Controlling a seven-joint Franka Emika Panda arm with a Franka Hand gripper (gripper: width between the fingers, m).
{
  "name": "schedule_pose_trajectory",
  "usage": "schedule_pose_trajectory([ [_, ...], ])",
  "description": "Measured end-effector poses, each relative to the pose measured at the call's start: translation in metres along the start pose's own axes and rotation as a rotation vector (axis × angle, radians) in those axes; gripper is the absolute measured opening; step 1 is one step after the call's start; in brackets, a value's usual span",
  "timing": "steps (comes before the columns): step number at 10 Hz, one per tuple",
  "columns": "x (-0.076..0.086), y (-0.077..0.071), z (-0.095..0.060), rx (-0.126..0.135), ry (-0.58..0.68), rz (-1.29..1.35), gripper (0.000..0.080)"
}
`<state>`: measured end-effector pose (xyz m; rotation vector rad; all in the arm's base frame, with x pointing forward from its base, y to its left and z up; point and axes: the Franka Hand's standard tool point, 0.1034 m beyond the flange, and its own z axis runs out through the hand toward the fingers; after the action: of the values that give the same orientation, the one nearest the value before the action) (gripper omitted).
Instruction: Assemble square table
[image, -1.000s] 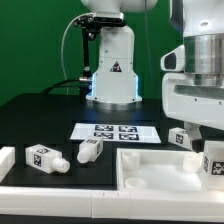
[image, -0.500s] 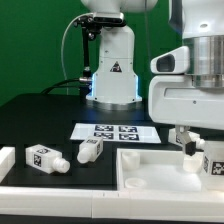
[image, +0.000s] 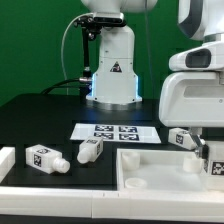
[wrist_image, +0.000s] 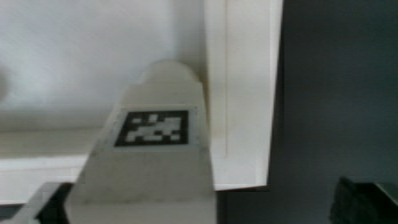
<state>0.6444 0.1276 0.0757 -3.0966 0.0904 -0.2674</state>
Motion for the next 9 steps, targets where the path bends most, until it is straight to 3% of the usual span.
schedule_pose_trajectory([
  [1, 0.001, 0.003, 0.000, -0.003, 0.001, 0.019, 0.0522],
  [2, 0.002, 0.006, 0.000, -0.005, 0.002, 0.077, 0.0383],
  [3, 0.001, 0.011, 0.001, -0.012, -0.001, 0.170, 0.0299],
  [5, 0.001, 0.018, 0.003, -0.017, -0.008, 0.377, 0.0293],
  [9, -0.003, 0.023, 0.003, 0.025, -0.047, 0.949, 0.0288],
])
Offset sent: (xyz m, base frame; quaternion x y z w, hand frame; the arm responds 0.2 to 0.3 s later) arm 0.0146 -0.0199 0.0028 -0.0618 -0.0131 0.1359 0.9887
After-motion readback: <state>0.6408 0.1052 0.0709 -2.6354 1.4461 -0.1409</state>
